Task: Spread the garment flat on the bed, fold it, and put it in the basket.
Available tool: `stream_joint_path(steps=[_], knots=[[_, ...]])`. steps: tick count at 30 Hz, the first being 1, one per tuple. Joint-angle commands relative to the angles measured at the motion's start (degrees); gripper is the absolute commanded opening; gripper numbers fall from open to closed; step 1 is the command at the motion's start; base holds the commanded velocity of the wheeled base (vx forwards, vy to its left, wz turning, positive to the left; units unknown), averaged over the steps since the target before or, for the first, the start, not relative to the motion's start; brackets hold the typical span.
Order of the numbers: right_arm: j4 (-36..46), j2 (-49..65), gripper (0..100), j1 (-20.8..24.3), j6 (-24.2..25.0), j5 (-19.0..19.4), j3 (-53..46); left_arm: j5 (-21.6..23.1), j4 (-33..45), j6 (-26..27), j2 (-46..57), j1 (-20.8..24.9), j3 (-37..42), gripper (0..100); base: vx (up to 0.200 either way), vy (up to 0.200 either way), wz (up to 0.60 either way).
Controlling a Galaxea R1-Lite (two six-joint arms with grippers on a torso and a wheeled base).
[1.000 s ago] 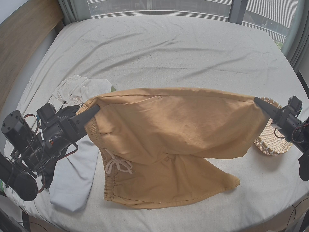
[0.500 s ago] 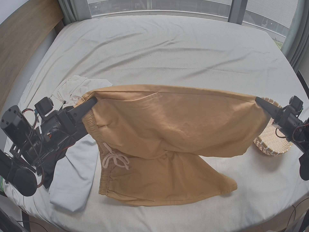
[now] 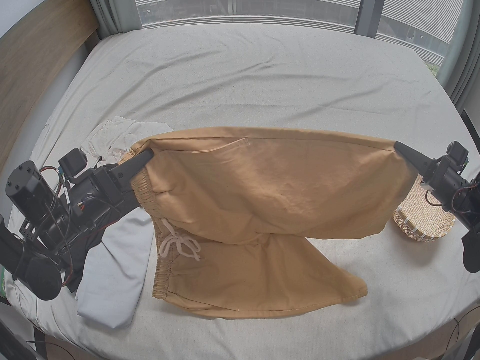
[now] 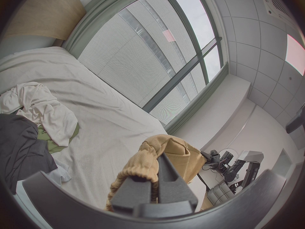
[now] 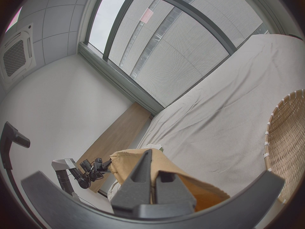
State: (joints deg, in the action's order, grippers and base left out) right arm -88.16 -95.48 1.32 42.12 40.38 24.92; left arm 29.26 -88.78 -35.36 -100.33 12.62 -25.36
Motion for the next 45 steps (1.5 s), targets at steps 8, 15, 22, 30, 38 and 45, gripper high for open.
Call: stream_joint_path(steps=[8,15,22,30,38,45], knots=[[-0.1,-9.2,0,-0.6,0.0,-0.2,7.9,-0.3,0.0,-0.1,-6.5,-0.9,-7.8,0,0.0,0.0,0.0],[-0.1,-13.7,0,-0.6,0.0,-0.3,12.6,-0.4,0.0,0.0,-10.8,-1.9,-10.5,0,0.0,0.0,0.0],[-0.1,-17.8,0,-0.6,0.0,-0.4,17.6,-0.5,0.0,0.0,-15.5,-2.9,-15.6,0,0.0,0.0,0.0],[-0.1,-22.4,0,-0.6,0.1,-0.5,22.6,-0.6,-0.1,-0.1,-21.0,-3.3,-21.0,0,0.0,0.0,0.0],[-0.2,-25.8,0,-0.7,0.0,-0.5,25.9,-1.3,0.0,-0.1,-23.9,-3.7,-25.2,0,0.0,0.0,0.0],[-0.2,-27.7,0,-0.8,0.1,-0.5,28.9,-1.2,0.0,-1.5,-25.8,-3.5,-28.1,0,0.0,0.0,0.0]])
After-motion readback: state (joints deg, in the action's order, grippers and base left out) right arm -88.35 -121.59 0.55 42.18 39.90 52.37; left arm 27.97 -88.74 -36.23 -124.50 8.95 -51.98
